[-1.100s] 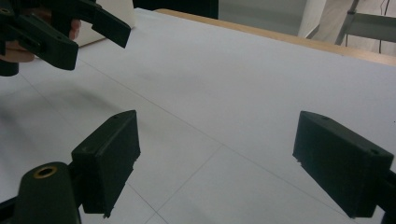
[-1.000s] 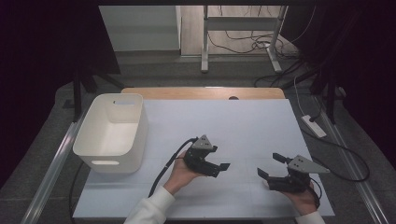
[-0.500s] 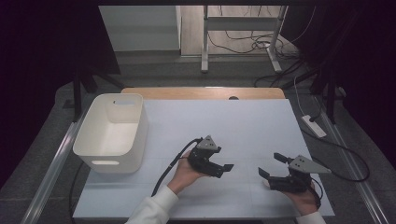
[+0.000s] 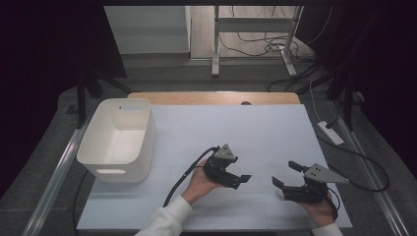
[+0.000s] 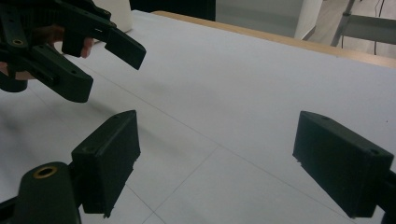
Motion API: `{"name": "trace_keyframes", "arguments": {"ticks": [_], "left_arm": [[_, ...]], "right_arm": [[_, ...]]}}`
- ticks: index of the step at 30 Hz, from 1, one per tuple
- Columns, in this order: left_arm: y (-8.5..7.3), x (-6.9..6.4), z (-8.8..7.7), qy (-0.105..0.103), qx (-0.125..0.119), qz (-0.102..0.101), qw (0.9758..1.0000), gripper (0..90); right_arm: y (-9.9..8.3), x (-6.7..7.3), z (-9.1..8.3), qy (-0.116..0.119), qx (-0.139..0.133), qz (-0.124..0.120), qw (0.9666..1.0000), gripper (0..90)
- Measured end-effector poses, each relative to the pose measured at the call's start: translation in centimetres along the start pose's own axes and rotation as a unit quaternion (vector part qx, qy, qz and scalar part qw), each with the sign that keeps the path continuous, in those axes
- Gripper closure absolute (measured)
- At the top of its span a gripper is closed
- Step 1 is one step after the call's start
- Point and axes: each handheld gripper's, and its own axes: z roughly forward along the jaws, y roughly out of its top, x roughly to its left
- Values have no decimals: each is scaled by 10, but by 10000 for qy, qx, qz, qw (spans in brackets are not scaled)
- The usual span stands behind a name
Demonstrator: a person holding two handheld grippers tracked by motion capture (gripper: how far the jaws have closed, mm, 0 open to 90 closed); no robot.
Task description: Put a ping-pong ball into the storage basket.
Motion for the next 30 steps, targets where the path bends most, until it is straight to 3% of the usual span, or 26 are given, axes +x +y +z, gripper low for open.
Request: {"name": "trace_keyframes", "arguments": {"ticks": [30], "left_arm": [[9, -13, 25, -189, 169, 183, 9995, 189]], "right_arm": [[1, 1, -1, -31, -45, 18, 10000, 143]]}}
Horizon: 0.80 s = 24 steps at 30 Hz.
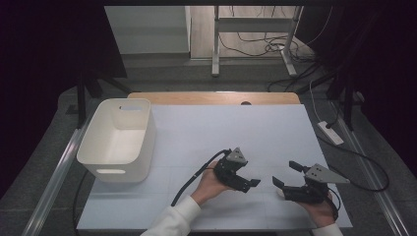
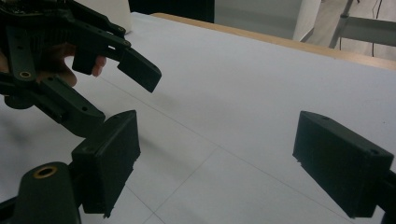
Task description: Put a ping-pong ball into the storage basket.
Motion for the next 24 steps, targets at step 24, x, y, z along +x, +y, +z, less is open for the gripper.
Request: {"name": "trace_keyframes", "arguments": {"ticks": [24], "left_arm": [[6, -12, 27, -187, 233, 167, 9994, 186]], "right_arm": [[0, -1, -1, 23, -13, 52, 10000, 144]]}}
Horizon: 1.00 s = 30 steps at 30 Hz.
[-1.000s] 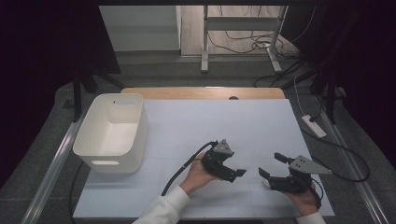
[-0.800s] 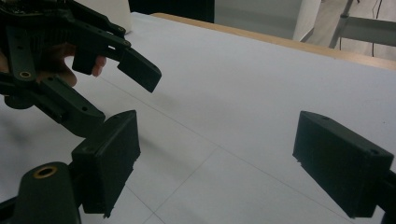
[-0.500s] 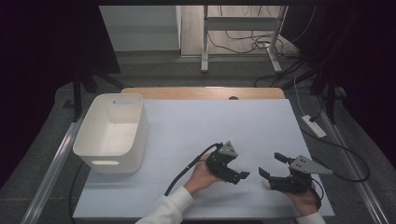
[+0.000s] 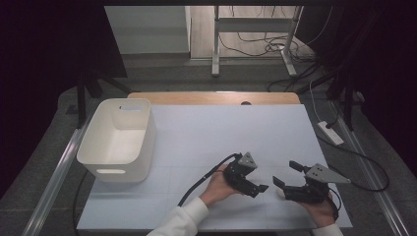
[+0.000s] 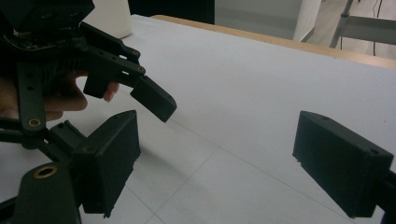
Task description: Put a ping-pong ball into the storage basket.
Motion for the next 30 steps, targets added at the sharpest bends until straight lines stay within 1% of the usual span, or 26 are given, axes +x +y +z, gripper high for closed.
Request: {"name": "trace_keyframes", "arguments": {"ticks": [2, 9, 13, 17, 18, 19, 22, 27, 28, 30], "left_arm": [[1, -1, 3, -16, 36, 34, 10000, 186], [3, -5, 9, -88, 46, 61, 9999, 186], [5, -7, 13, -138, 53, 69, 9999, 186], [7, -8, 17, -171, 78, 85, 9998, 186], [7, -8, 18, -178, 114, 122, 9997, 186], [7, -9, 20, -187, 104, 96, 9997, 186], [8, -8, 22, -206, 133, 112, 9996, 186], [9, -9, 28, -238, 143, 80, 9996, 187], [9, -9, 30, -252, 168, 117, 9995, 187], [11, -10, 32, -276, 197, 127, 9993, 187]], "right_arm": [[0, 0, 0, 3, -8, 11, 10000, 144], [0, 0, 0, 3, -39, 42, 10000, 144], [1, -1, -2, 66, -84, 134, 9999, 144], [1, -2, -2, 44, -95, 149, 9998, 144], [1, -2, -2, 44, -98, 150, 9998, 144], [1, -2, -2, 44, -108, 154, 9998, 144], [1, -2, -2, 47, -112, 153, 9998, 144], [1, -3, -3, 44, -128, 171, 9998, 144], [1, -3, -4, 42, -129, 171, 9998, 145], [1, -3, -4, 36, -127, 168, 9998, 145]]}}
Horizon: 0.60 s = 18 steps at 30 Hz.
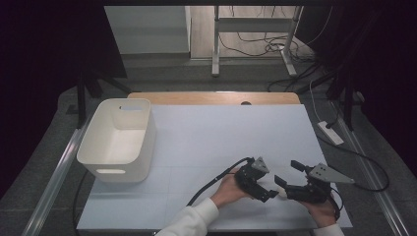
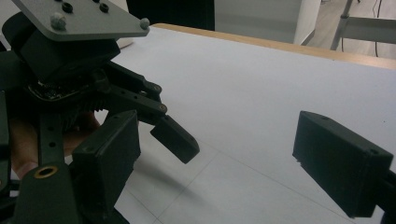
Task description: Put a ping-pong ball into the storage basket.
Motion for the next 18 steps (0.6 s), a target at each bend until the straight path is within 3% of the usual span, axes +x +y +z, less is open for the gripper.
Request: {"name": "trace_keyframes", "arguments": {"ticks": [18], "left_arm": [[3, 0, 18, -78, 171, 28, 9998, 188]], "right_arm": [[0, -2, -1, -76, -19, 50, 10000, 146]]}}
